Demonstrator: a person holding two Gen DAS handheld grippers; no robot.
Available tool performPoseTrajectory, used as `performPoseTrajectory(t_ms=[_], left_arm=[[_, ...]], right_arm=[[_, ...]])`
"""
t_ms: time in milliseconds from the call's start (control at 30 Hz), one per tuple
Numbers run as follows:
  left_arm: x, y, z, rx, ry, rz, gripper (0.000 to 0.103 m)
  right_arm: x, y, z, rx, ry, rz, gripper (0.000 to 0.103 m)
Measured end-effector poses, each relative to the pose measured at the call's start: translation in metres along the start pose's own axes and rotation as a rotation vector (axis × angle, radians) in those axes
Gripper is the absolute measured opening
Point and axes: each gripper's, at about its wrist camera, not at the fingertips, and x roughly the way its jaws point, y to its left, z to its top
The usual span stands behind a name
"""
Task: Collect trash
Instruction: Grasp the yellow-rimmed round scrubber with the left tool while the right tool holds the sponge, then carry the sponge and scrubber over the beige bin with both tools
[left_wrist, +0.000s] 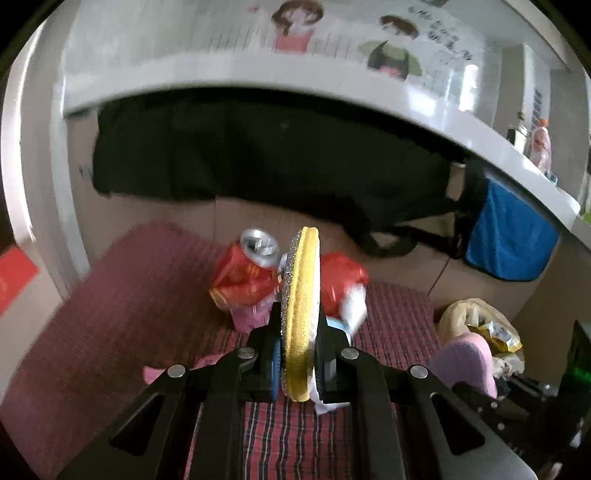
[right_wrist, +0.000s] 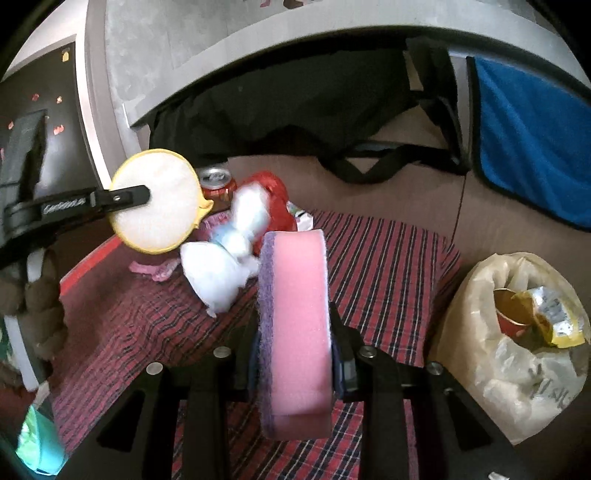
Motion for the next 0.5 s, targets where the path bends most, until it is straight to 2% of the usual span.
performPoseTrajectory(t_ms=[100,267,400,500], left_arm=[[-0.018,-0.012,0.0,0.015,-0.048,0.007,0.014],[-0.04,-0.039,-0.003,0.022,-0.1,-0.001,0.014],[-0.047,-0.073,-0.008,0.001,-0.085,-0.031,0.014],[-0.048,-0.106,-0.009,0.023,-0.096,-0.054,0.014]], right_arm=[[-0.012,-0.003,0.006,0.01,-0.019,0.006,0.028],[-0.039,-0.008,0.017,-0.01,-0.071,-0.031,0.028],[-0.068,-0.026,0.027,0.023,-0.111,-0.038,0.028],[-0.09,-0.046,0.034,0.03,-0.156,-0.069,0.028]])
